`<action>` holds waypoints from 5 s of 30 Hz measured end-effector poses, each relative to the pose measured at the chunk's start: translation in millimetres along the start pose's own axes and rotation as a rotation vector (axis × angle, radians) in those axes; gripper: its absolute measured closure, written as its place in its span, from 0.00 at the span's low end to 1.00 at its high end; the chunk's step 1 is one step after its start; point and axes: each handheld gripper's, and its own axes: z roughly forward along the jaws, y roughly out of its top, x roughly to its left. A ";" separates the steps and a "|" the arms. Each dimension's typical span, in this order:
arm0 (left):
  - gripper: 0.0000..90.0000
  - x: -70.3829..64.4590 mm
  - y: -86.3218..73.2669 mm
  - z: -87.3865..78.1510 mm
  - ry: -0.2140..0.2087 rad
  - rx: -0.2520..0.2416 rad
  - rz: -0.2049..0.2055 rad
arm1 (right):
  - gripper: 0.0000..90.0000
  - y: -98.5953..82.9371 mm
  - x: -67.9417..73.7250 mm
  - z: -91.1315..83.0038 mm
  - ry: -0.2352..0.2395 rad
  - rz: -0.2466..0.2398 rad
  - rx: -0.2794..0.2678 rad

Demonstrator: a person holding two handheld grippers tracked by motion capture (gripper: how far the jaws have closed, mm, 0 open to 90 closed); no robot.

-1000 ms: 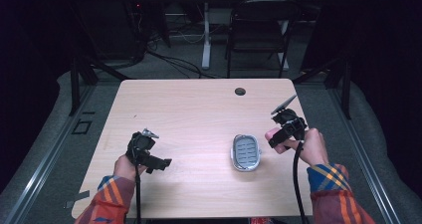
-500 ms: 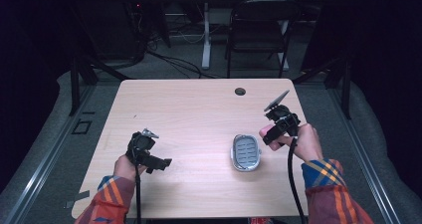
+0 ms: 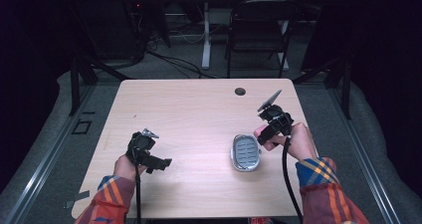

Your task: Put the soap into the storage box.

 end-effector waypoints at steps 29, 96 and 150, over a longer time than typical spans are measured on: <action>0.00 0.2 0.0 0.0 -0.001 0.001 0.001 | 0.42 18.7 26.7 31.7 0.019 -0.029 0.079; 0.00 -0.4 0.6 0.1 -0.004 0.006 0.010 | 0.40 8.6 22.2 28.9 0.073 0.116 0.041; 0.00 -2.4 1.1 -0.6 -0.005 -0.004 0.016 | 0.01 -130.6 -53.0 49.0 -0.082 0.047 -0.048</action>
